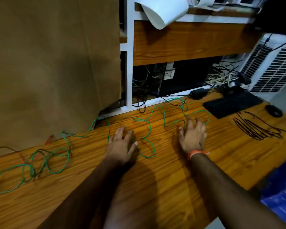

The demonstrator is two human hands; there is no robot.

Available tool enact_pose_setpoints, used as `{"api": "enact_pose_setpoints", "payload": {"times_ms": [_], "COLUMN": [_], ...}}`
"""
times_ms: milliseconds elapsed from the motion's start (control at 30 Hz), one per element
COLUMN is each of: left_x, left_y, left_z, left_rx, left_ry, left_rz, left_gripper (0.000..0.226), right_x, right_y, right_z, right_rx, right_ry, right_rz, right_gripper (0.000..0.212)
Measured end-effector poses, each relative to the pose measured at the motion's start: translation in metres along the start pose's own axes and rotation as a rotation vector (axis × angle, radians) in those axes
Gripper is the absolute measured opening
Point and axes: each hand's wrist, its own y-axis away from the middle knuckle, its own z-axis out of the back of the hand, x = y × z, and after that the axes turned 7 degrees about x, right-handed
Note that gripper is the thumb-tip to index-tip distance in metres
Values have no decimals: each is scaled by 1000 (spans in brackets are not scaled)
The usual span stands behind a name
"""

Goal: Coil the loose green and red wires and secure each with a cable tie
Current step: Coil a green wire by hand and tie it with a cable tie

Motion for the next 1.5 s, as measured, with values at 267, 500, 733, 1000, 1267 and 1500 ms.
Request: {"api": "enact_pose_setpoints", "payload": {"times_ms": [267, 500, 733, 1000, 1267, 1500], "left_x": [-73, -133, -143, -140, -117, -97], "left_y": [9, 28, 33, 28, 23, 22], "left_z": [-47, -65, -64, -53, -21, -24], "left_rx": [-73, -332, -202, -359, -543, -83], "left_ry": [285, 353, 248, 204, -79, 83], "left_rz": [83, 224, 175, 209, 579, 685], "left_gripper": [71, 69, 57, 43, 46, 90], "right_x": [-19, -34, -52, -64, -58, -56], "right_y": [-4, 18, -98, -167, -130, -60], "right_z": [-18, 35, 40, -7, -34, -46], "right_rx": [514, 546, 272, 595, 584, 684], "right_ry": [-24, -340, -80, 48, -28, -526], "right_rz": [412, 734, 435, 411, 623, 772], "right_gripper": [43, 60, 42, 66, 23, 37]}}
